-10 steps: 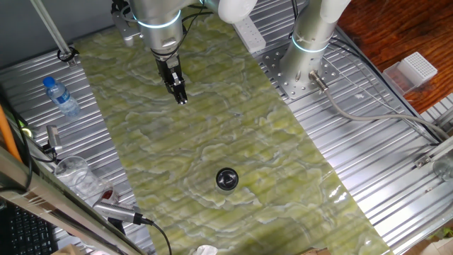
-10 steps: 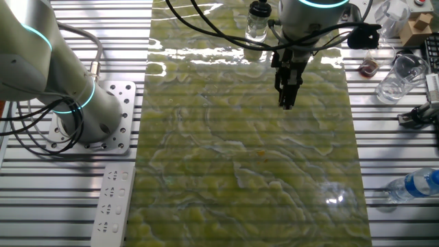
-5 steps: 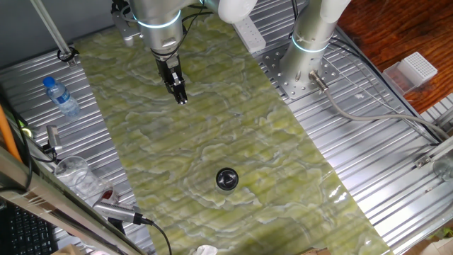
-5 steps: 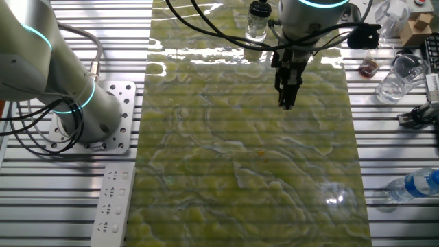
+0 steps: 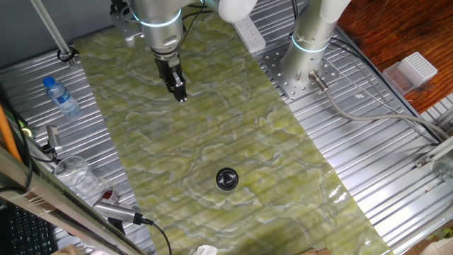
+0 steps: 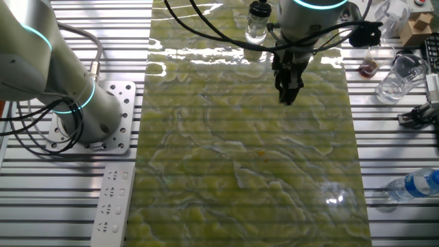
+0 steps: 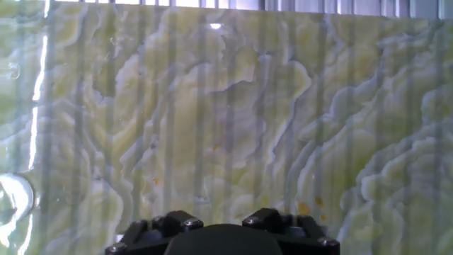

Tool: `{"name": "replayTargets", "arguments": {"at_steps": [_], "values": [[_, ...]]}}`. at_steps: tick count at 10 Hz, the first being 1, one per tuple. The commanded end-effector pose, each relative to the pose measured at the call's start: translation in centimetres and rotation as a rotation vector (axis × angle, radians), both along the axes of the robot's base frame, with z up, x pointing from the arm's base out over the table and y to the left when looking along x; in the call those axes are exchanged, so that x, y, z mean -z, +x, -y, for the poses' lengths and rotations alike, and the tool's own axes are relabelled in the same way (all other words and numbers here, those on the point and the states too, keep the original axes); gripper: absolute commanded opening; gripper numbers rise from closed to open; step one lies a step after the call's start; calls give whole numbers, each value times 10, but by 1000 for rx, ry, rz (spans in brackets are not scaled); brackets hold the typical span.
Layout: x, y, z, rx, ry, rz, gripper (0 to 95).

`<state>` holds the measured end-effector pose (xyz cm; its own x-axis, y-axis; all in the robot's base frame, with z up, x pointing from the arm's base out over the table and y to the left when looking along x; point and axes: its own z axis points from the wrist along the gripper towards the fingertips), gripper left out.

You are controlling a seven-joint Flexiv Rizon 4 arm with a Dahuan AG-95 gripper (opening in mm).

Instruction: Screw the lid onto the jar

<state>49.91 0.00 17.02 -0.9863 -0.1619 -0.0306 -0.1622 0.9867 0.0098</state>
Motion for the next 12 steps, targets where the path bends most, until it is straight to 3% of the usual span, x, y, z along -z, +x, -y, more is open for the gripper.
{"name": "replayTargets", "arguments": {"at_steps": [1, 5, 6, 8, 12], "values": [[0, 1, 0, -104, -4, 16, 0], [1, 0, 0, -132, -11, 19, 0], [1, -3, 0, -214, -13, 68, 0], [2, -4, 0, -238, -3, 103, 0], [-13, 0, -6, -159, 7, 65, 0]]}}
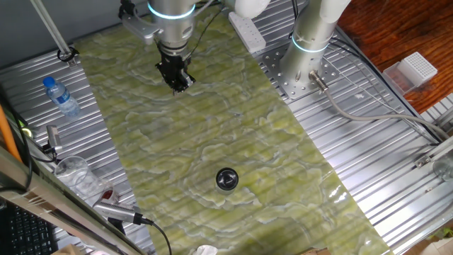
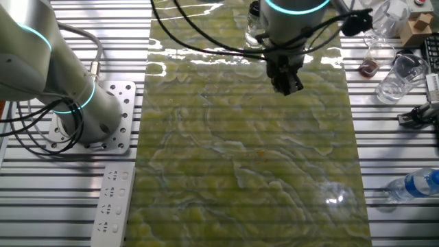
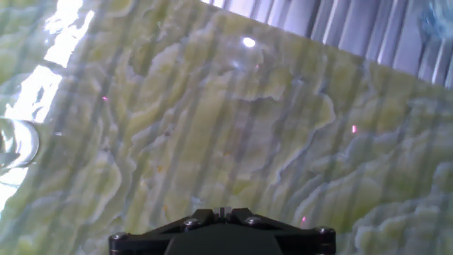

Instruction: Screw the lid onto the jar

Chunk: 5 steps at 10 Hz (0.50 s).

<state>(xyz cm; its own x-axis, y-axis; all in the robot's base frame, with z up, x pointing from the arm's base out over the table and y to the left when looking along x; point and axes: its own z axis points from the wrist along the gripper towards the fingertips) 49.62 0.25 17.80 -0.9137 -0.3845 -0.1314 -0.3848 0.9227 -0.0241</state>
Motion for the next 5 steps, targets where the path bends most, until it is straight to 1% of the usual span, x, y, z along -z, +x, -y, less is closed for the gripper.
{"name": "replayTargets", "arguments": {"at_steps": [1, 2, 3, 5], "values": [[-9, 6, -6, 81, 12, -59, 0], [-10, 10, -10, 93, 16, -80, 0], [-11, 14, -14, 103, 20, -85, 190], [-11, 19, -26, 119, 22, -93, 190]]}}
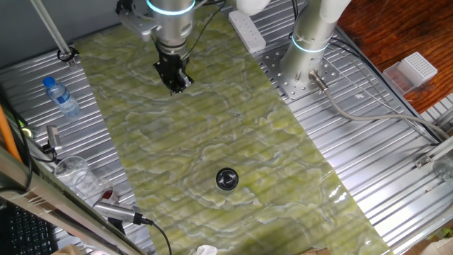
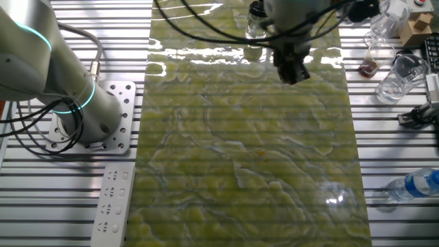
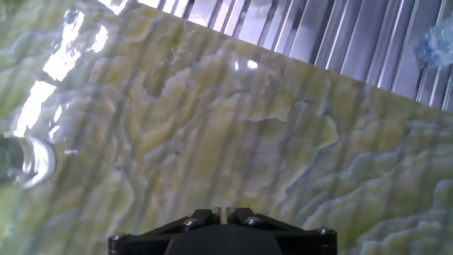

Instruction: Screw the lid onto the jar

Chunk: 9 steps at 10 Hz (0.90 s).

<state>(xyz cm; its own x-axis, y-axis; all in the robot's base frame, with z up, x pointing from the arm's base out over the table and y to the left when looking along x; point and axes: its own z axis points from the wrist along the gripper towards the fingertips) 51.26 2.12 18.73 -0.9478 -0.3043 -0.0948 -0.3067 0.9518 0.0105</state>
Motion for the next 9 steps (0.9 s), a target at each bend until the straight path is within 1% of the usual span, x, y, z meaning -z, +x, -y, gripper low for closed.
{"name": "replayTargets", "arguments": {"at_steps": [1, 3, 4, 6, 8, 9], "values": [[-2, 5, -14, 50, 3, -49, 190], [-2, 8, -25, 56, 1, -60, 190], [-2, 7, -30, 42, 0, -59, 190], [-9, 3, -48, 12, -6, -57, 190], [-15, -3, -70, 22, -6, -70, 190], [-15, -6, -77, 33, -6, -75, 190]]}}
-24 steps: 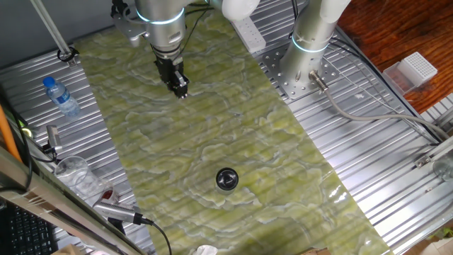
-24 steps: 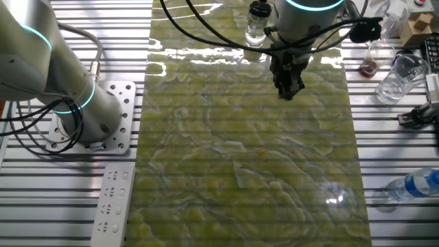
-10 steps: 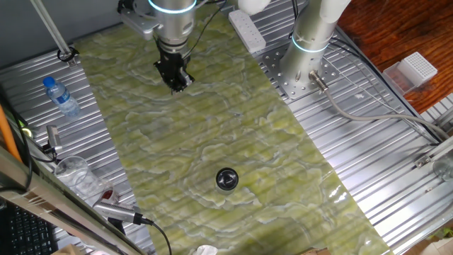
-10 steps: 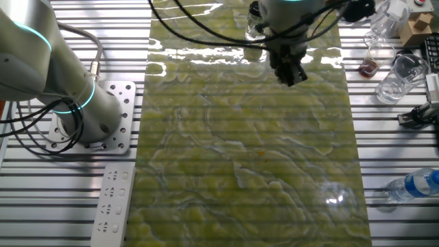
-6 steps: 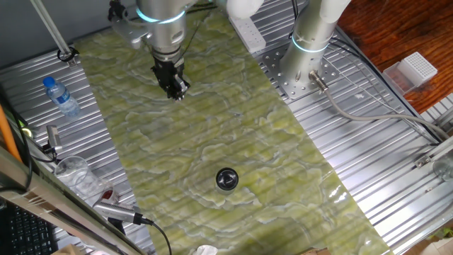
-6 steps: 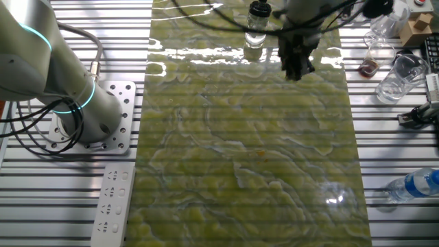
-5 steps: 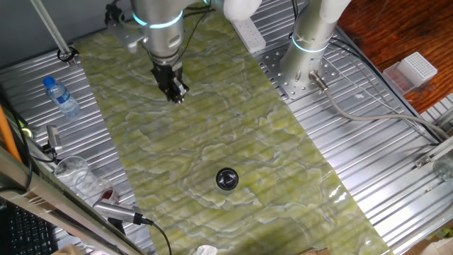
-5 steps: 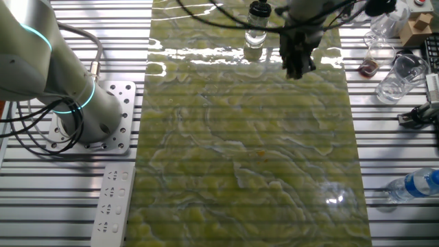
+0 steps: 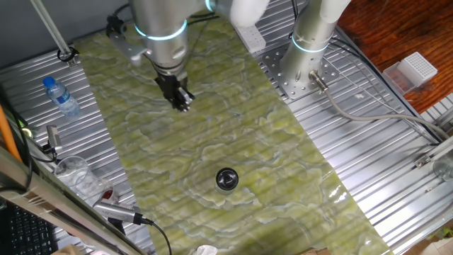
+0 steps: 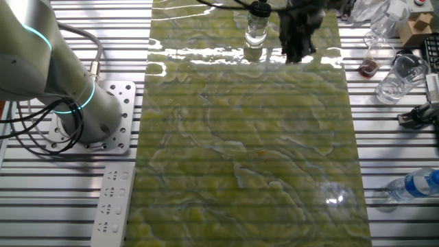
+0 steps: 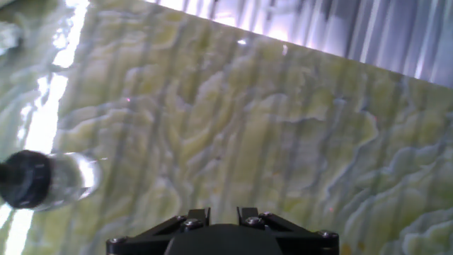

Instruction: Screw the lid onto the jar

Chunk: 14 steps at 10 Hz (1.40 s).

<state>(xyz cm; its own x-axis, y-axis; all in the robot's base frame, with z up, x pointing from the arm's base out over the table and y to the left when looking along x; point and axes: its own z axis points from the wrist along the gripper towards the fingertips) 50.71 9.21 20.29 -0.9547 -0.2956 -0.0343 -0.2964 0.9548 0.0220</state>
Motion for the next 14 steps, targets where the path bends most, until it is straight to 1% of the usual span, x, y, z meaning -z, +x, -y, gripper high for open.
{"name": "replayTargets", "arguments": {"at_steps": [1, 2, 4, 5, 6, 7, 8, 11, 12, 14], "values": [[2, -2, -14, 21, 2, -17, 190], [2, -1, -16, -10, 16, -18, 380], [0, 1, -18, -23, 20, -20, 380], [0, 1, -18, -20, 5, -17, 380], [0, 1, -18, -13, -20, -16, 380], [0, 1, -18, -2, -35, -13, 190], [0, 1, -18, -6, -36, -14, 190], [0, 1, -18, -62, -32, -13, 190], [0, 1, -18, -78, -37, -18, 190], [0, 1, -18, -104, -42, -19, 190]]}}
